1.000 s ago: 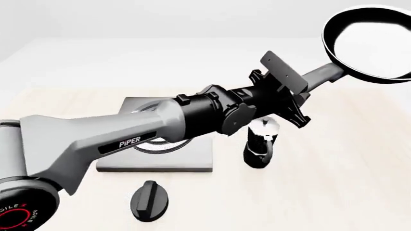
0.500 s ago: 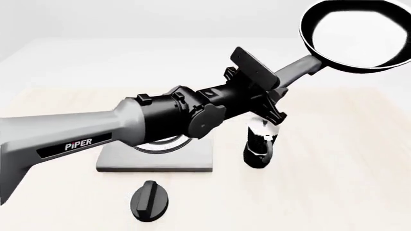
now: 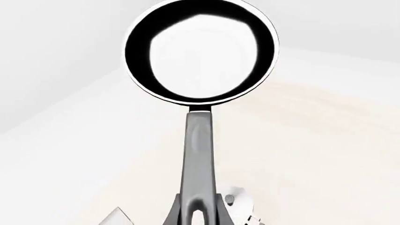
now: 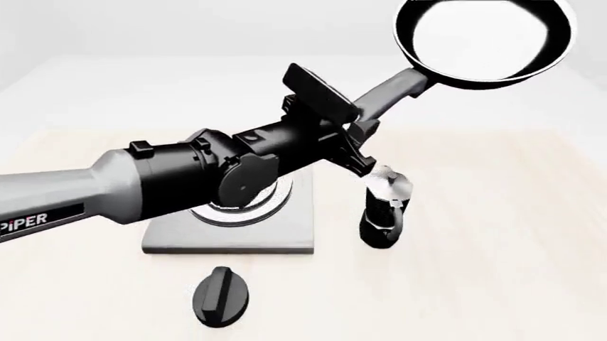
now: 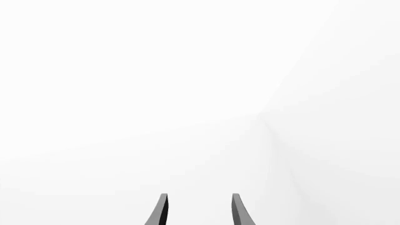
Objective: Put the frying pan on the stove.
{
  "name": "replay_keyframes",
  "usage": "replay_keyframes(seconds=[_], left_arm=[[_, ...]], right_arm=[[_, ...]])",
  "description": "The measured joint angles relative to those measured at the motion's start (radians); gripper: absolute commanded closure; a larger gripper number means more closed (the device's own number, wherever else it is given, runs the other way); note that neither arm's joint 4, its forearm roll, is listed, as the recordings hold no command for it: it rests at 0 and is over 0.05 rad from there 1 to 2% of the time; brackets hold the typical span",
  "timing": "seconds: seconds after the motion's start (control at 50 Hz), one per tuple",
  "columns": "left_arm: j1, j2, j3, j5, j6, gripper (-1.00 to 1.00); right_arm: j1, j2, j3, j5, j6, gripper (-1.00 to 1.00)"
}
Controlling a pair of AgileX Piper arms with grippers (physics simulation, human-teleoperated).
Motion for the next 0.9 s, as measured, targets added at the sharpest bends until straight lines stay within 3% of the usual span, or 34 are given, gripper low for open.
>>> replay_keyframes(seconds=[0.5, 0.9], left_arm=[[0.092, -0.147, 0.208, -0.05, -0.025, 1.0], [0.153, -0.234, 0.309, -0.045, -0.036, 1.0]], right_arm=[[0.008, 0.0, -0.011, 0.01, -0.009, -1.0], [0.003, 0.0, 0.001, 0.0, -0.007, -1.0]])
